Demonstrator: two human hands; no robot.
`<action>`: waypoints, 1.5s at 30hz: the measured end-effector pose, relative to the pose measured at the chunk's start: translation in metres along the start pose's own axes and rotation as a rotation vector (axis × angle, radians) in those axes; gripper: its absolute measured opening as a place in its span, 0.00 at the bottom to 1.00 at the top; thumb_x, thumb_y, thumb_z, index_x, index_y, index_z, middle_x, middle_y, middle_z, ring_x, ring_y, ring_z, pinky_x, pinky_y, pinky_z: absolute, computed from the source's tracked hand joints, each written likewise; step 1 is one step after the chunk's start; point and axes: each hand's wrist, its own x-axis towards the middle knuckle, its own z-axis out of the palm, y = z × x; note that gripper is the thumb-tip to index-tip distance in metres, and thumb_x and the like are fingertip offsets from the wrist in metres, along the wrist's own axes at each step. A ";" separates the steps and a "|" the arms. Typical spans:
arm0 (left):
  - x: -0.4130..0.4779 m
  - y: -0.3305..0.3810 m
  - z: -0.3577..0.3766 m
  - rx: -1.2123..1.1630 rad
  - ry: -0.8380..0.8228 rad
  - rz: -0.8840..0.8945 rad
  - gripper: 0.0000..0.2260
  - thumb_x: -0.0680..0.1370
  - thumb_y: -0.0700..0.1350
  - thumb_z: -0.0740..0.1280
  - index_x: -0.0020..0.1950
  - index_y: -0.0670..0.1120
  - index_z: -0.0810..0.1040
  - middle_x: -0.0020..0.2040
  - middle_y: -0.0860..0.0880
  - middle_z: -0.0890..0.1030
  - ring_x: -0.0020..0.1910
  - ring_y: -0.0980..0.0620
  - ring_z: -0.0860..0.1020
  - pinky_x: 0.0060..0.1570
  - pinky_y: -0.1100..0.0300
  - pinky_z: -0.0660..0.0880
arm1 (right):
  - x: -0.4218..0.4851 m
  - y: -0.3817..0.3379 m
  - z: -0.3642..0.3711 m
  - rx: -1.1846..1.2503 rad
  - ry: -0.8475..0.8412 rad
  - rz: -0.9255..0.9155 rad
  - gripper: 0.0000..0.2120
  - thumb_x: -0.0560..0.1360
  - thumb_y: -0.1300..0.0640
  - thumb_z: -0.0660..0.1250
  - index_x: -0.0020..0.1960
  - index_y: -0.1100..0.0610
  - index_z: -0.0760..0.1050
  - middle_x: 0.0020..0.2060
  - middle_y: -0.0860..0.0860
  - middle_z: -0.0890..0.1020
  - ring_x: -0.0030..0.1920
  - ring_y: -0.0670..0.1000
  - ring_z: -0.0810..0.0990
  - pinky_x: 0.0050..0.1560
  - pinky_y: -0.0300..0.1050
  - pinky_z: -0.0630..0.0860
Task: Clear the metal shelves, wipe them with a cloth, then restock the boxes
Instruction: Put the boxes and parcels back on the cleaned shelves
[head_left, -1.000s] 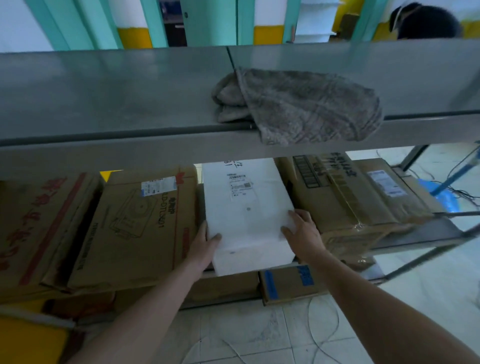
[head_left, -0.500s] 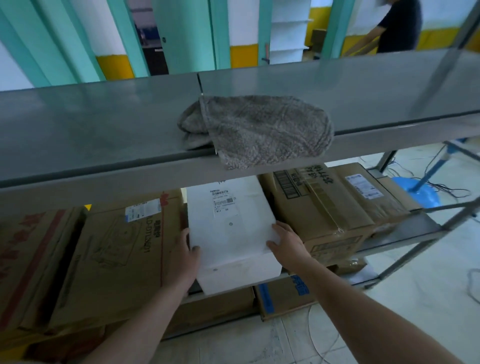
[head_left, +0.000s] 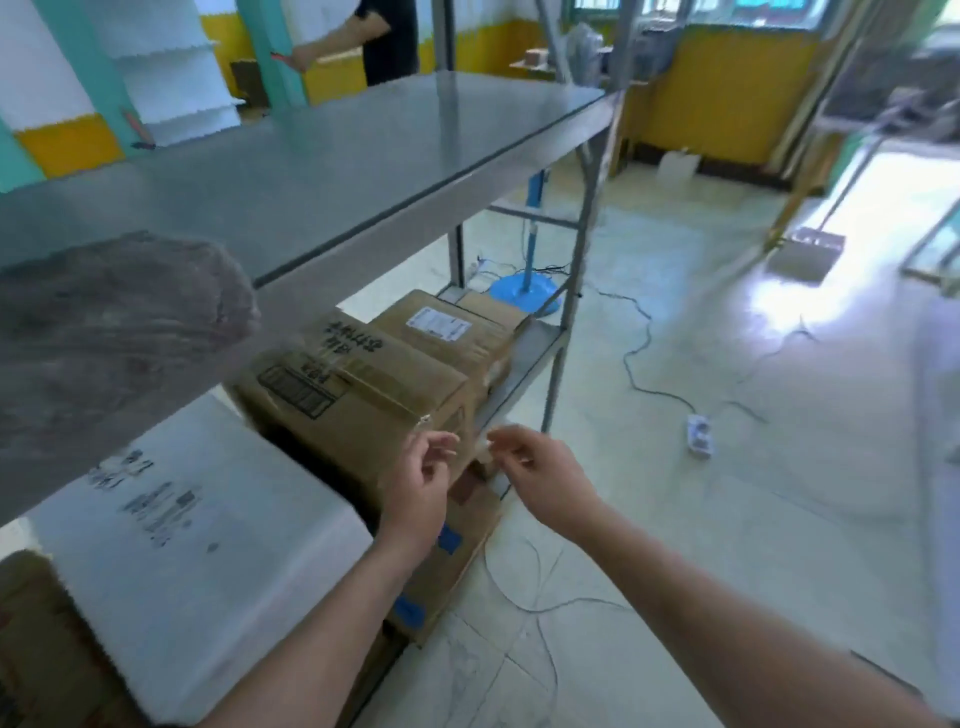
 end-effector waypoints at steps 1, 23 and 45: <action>0.000 0.007 0.017 0.000 -0.058 0.006 0.14 0.81 0.35 0.62 0.54 0.54 0.79 0.53 0.56 0.79 0.52 0.64 0.78 0.54 0.64 0.75 | -0.007 0.015 -0.017 0.041 0.065 0.036 0.12 0.80 0.59 0.65 0.60 0.49 0.81 0.52 0.47 0.85 0.53 0.45 0.83 0.59 0.46 0.80; -0.161 0.114 0.511 0.129 -1.159 -0.160 0.07 0.81 0.33 0.63 0.53 0.40 0.81 0.44 0.45 0.86 0.43 0.48 0.82 0.44 0.59 0.74 | -0.345 0.369 -0.282 0.558 0.759 0.834 0.09 0.79 0.60 0.63 0.50 0.49 0.79 0.40 0.50 0.86 0.41 0.49 0.85 0.52 0.57 0.83; -0.153 -0.191 0.891 0.704 -1.412 -0.577 0.13 0.81 0.36 0.65 0.65 0.40 0.74 0.54 0.42 0.82 0.48 0.47 0.81 0.52 0.50 0.79 | -0.352 0.789 -0.209 0.597 0.745 1.582 0.20 0.80 0.56 0.68 0.70 0.54 0.71 0.67 0.53 0.75 0.65 0.55 0.76 0.67 0.51 0.72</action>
